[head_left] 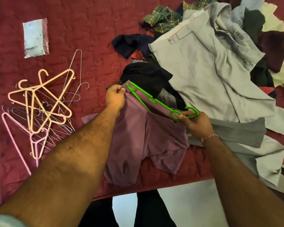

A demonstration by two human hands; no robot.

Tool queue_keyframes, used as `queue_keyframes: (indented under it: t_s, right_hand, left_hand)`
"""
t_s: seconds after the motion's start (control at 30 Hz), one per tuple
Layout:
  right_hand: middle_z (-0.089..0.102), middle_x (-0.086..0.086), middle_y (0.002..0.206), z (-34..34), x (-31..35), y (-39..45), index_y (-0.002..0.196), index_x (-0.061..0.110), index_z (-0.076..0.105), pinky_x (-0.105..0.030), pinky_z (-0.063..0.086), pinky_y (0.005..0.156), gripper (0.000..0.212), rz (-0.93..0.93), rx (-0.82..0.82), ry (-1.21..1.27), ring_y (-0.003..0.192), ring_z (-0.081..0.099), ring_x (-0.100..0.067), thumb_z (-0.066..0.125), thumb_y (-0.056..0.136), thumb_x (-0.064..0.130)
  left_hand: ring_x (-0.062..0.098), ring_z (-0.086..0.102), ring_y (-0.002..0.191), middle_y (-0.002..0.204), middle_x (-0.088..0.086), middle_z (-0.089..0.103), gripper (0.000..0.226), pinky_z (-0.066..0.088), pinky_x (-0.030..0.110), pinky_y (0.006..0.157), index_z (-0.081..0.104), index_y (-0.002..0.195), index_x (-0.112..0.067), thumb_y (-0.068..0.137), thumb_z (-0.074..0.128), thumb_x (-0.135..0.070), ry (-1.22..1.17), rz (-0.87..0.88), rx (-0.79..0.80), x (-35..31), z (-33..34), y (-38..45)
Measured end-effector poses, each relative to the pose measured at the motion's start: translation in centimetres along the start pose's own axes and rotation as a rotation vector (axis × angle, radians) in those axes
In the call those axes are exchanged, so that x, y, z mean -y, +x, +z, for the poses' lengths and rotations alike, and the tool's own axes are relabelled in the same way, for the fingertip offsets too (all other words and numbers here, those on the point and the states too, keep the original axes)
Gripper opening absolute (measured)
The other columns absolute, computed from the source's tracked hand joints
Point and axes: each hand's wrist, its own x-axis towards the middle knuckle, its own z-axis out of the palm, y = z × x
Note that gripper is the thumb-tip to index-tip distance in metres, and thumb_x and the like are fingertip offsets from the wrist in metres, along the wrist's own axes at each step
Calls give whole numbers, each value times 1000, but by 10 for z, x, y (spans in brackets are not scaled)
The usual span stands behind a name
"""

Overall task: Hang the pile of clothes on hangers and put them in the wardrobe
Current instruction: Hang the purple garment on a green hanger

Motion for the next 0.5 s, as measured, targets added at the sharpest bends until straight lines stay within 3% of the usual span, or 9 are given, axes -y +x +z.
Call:
queue_keyframes:
  t_s: [0.1,0.2,0.27,0.37,0.43,0.5]
  right_hand:
    - [76,-8,90,-5,5,-3,96,-5,77,-11,52,76,21,-34,40,-25,79,68,5,82,86,12]
    - [76,6,80,-9,10,-11,97,-6,76,-9,50,71,19,-65,36,-32,75,68,7,80,88,10]
    - [76,14,75,-11,16,-20,95,-5,77,-12,52,75,19,-71,1,-16,80,69,6,82,86,12]
    - [80,-3,86,-16,20,-44,87,12,81,-35,59,86,27,-100,-94,115,92,75,-21,87,81,38]
    - [80,-3,88,-16,25,-66,85,24,83,-33,60,82,27,-144,-107,182,88,76,-20,84,79,50]
    - [80,-1,89,-11,31,-86,84,24,84,-30,60,83,10,-168,-84,178,87,75,-14,79,86,33]
  left_hand:
    - [10,52,74,80,-4,64,23,45,31,72,65,80,-24,99,59,-13,-95,38,-26,-10,-13,-8]
    - [6,53,75,82,-8,64,25,46,27,74,67,81,-27,100,60,-12,-192,101,-17,-21,-25,-21]
    - [3,58,80,88,-8,69,21,49,24,81,71,93,-24,101,60,-9,-299,136,50,-29,-36,-33]
    - [4,64,87,91,-10,75,18,52,24,90,73,103,-16,103,59,-5,-459,140,195,-44,-59,-48]
    - [7,67,90,91,-8,77,20,54,27,95,74,102,-15,103,57,-4,-508,150,305,-52,-79,-57]
    - [13,67,93,95,-2,78,22,54,32,97,76,100,-15,103,58,-4,-545,167,366,-58,-95,-64]
